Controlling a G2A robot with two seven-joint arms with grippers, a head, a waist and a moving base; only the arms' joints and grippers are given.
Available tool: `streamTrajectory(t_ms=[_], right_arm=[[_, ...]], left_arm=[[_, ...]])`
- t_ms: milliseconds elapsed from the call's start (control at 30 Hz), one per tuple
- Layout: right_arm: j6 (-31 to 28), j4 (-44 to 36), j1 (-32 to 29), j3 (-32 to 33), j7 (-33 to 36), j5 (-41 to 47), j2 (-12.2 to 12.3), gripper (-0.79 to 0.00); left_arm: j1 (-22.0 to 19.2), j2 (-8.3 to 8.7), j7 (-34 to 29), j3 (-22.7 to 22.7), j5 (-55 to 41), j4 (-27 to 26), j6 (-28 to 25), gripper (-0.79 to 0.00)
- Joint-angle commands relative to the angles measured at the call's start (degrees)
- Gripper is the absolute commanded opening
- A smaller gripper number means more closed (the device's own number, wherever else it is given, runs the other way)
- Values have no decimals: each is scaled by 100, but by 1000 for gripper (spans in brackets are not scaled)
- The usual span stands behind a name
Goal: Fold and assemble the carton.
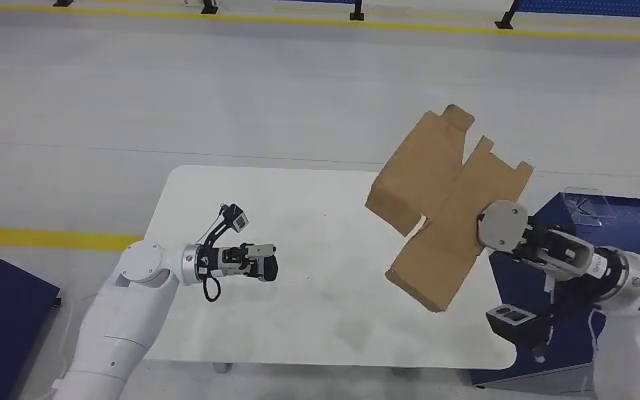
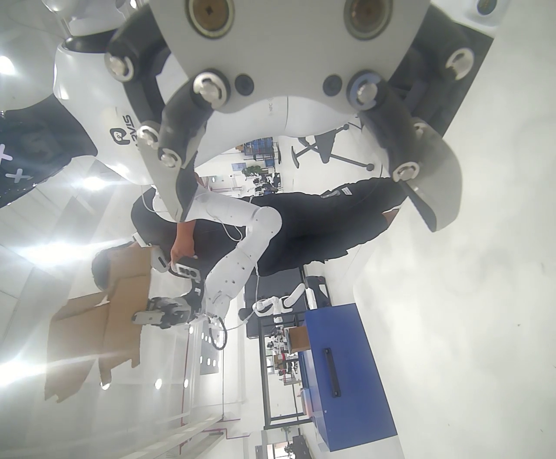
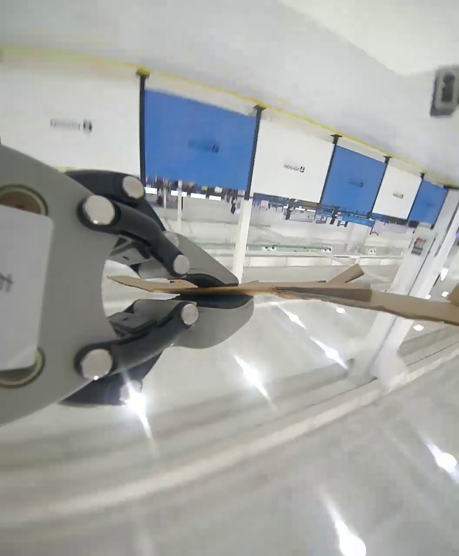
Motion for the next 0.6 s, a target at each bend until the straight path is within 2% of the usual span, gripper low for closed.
streamTrajectory(t_ms=[0, 167, 300, 400, 533, 567], right_arm=[[615, -28, -66, -72, -202, -354, 30, -785], [1351, -105, -236, -241, -298, -970, 84, -785], [1194, -60, -316, -327, -151, -580, 101, -785], [602, 46, -236, -308, 90, 184, 113, -785], [-913, 282, 48, -284, 368, 2096, 132, -785], [-1120, 304, 110, -265, 402, 2414, 136, -785]], left_arm=[[0, 0, 0, 0, 0, 0, 0, 0], [0, 0, 0, 0, 0, 0, 0, 0], [0, 0, 0, 0, 0, 0, 0, 0], [0, 0, 0, 0, 0, 0, 0, 0], [0, 0, 0, 0, 0, 0, 0, 0], [0, 0, 0, 0, 0, 0, 0, 0]])
